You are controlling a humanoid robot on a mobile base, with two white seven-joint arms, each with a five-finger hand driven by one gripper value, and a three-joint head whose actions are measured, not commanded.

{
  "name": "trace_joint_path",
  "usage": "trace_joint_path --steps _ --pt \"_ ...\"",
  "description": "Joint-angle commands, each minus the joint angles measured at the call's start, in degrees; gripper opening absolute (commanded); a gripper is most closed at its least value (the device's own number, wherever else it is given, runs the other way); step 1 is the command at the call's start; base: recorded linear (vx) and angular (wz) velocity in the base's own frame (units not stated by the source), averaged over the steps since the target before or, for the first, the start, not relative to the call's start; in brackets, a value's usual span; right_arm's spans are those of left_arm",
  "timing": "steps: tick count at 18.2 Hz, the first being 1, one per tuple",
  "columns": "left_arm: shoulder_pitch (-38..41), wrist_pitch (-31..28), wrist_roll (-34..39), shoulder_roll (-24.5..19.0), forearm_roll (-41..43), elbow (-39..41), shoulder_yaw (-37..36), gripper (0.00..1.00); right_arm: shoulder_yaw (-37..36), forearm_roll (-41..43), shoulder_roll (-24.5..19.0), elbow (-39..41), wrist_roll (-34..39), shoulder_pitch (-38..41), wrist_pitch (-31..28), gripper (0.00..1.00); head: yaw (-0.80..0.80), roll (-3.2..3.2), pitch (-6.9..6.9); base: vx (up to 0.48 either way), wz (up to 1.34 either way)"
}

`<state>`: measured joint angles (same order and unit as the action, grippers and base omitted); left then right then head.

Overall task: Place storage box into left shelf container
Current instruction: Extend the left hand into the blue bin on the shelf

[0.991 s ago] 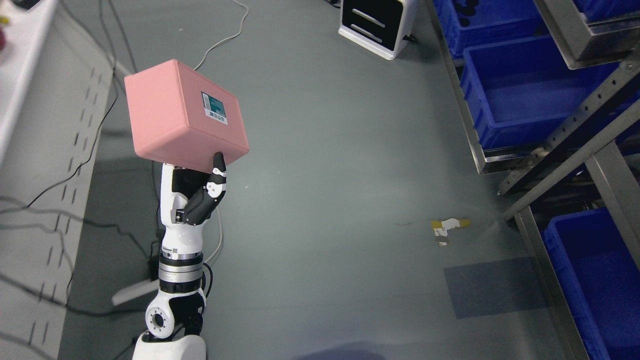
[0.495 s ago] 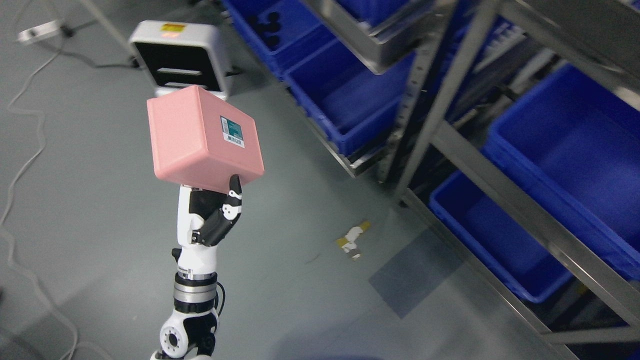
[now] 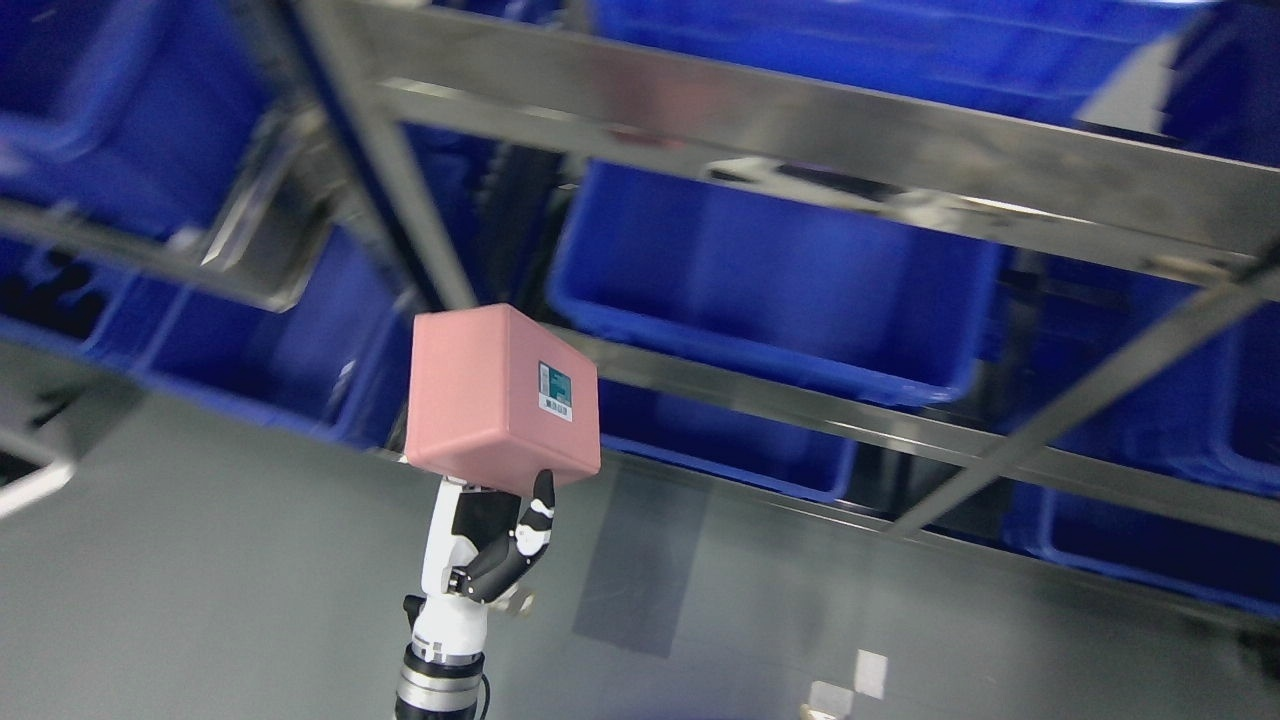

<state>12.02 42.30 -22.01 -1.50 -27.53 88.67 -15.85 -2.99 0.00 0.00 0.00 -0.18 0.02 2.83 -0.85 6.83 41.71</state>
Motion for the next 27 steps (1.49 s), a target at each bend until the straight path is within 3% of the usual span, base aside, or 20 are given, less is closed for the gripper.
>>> trace_joint_path --steps 1,6,10,12,16,20,24,27 --pt "0.5 -0.5 0.0 -0.7 0.0 -2.8 1.9 0.06 0.0 1.2 1.0 1.0 0.0 -0.2 0.0 1.00 0.00 0.00 0.00 0.139 -0.94" --pt "-8.7 -11.8 -2.1 -1.2 1.2 -7.4 8.5 0.06 0.0 1.2 1.0 1.0 0.0 -0.2 0.0 1.00 0.00 0.00 -0.02 0.129 -0.70" --pt "-18.8 -18.1 -7.9 -5.3 11.2 -17.3 13.1 0.06 0.0 1.2 1.0 1.0 0.0 -0.3 0.1 1.00 0.00 0.00 -0.02 0.075 -0.38" --pt "-25.7 -18.0 -9.9 -7.5 15.6 -25.4 13.4 0.06 0.0 1.2 1.0 1.0 0.0 -0.2 0.0 1.00 0.00 0.00 -0.02 0.042 -0.21" --pt "-36.5 -18.9 -11.0 -7.9 25.8 -29.2 14.4 0.06 0.0 1.2 1.0 1.0 0.0 -0.2 0.0 1.00 0.00 0.00 -0.02 0.016 -0.08" --pt "-42.2 -19.4 -17.5 -4.8 42.4 -37.3 13.3 0.06 0.0 1.2 1.0 1.0 0.0 -0.2 0.0 1.00 0.00 0.00 -0.03 -0.003 0.01" --pt "-48.3 -18.7 -17.8 0.5 53.6 -44.8 13.2 0.07 0.0 1.2 1.0 1.0 0.0 -0.3 0.1 1.00 0.00 0.00 -0.03 0.000 0.00" --pt "-50.2 -18.7 -16.5 0.5 58.8 -46.9 13.3 0.19 0.0 1.2 1.0 1.0 0.0 -0.2 0.1 1.00 0.00 0.00 -0.03 0.000 0.00"
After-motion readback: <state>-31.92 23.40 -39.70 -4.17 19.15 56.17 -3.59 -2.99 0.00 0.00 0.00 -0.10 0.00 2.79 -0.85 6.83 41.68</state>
